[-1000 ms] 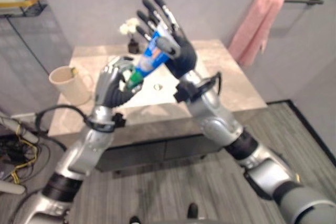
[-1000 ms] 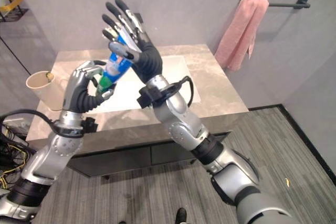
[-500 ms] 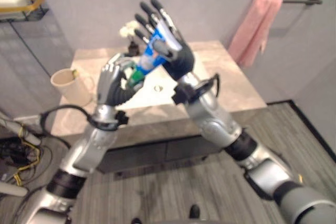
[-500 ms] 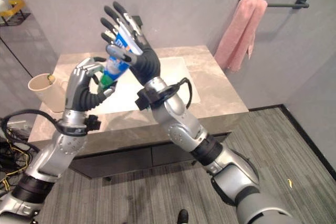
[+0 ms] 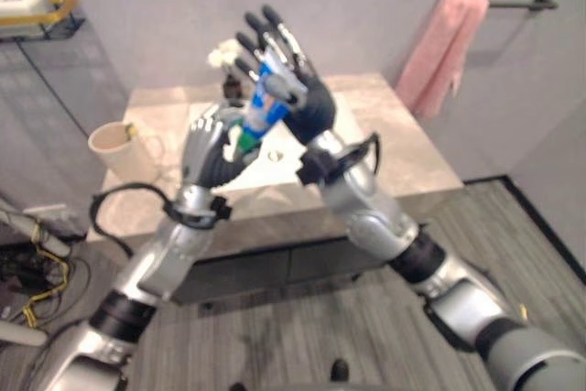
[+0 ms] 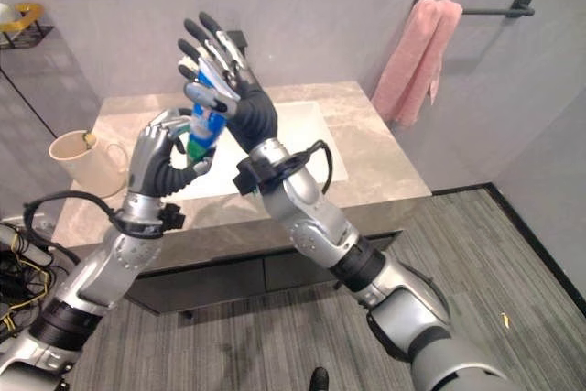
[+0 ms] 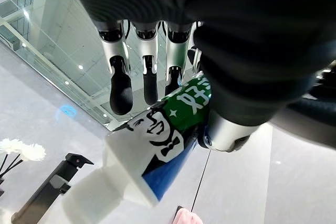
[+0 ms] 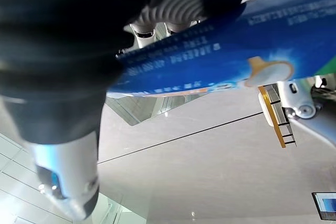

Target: Put brush and paste in cup on sink, flatten towel.

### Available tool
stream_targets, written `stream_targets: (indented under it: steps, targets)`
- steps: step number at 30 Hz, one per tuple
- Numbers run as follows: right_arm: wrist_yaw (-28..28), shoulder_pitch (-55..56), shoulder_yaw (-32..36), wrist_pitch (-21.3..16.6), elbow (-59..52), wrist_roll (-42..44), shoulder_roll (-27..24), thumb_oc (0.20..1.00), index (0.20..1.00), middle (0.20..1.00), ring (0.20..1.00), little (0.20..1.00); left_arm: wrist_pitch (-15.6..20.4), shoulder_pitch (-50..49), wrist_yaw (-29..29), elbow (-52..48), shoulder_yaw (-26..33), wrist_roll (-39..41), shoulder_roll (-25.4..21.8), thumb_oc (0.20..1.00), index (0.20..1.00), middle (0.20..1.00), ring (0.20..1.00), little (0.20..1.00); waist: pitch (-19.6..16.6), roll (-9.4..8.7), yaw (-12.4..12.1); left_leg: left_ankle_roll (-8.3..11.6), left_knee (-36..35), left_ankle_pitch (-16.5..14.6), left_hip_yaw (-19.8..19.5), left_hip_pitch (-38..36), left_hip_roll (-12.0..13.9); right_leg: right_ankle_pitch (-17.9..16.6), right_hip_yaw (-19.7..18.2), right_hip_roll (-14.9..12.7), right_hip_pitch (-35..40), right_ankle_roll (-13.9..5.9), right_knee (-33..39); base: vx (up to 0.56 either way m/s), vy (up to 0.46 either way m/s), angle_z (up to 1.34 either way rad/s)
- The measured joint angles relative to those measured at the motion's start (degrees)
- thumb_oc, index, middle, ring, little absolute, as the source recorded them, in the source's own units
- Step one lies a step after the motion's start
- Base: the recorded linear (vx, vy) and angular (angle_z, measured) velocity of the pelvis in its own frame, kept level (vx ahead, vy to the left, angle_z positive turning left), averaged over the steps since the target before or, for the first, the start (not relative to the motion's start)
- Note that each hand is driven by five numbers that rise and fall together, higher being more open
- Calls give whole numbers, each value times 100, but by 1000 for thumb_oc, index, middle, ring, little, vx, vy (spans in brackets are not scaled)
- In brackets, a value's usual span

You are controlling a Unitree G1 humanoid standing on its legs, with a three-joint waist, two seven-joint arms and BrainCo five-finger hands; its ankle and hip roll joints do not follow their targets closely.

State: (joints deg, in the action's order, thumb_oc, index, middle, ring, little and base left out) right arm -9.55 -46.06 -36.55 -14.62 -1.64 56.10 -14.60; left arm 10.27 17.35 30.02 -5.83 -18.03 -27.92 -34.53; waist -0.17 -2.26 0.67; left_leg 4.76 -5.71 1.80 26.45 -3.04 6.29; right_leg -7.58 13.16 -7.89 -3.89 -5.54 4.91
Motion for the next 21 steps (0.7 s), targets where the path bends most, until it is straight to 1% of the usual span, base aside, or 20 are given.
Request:
stream_targets:
  steps: [4, 6, 10, 16, 21]
  targets:
    - [-4, 0, -13, -1, 0, -43, -2, 1000, 1000, 1000, 1000, 1000, -15, -1, 1, 0, -4, 0, 0, 200, 200, 200, 200, 200, -12, -6, 2, 0, 0, 0, -1, 1, 0, 0, 2, 0, 0, 0, 0, 0, 0, 0]
    - [-12, 1, -14, 0, 0, -218, -15, 1000, 1000, 1000, 1000, 1000, -18, 0, 11, 0, -3, -2, 0, 200, 200, 200, 200, 200, -20, -13, 4, 0, 0, 0, -2, 1, 0, 0, 1, 1, 0, 0, 0, 0, 0, 0]
    - [-37, 0, -39, 1, -2, -228, -29, 1000, 1000, 1000, 1000, 1000, -105, -1, 145, 2, -2, -87, 7, 200, 200, 200, 200, 200, -27, -17, 21, 0, 0, 0, -1, 0, 0, 0, 0, 1, 1, 0, 0, 0, 0, 0]
    - [-44, -1, -118, 74, -21, -431, -195, 1000, 1000, 1000, 1000, 1000, -122, -2, 262, 132, 4, -310, 5, 200, 200, 200, 200, 200, -31, -22, 20, 0, 0, 0, -1, -1, 0, 0, -3, 2, 1, 0, 0, 0, 0, 0]
    - [-8, -4, -198, 137, -269, -437, -518, 1000, 1000, 1000, 1000, 1000, -180, -3, 360, 290, 21, -595, -135, 200, 200, 200, 200, 200, -31, -22, 24, 0, 0, 0, 3, 0, 1, 0, -8, 4, -2, 0, 0, 0, 0, 0]
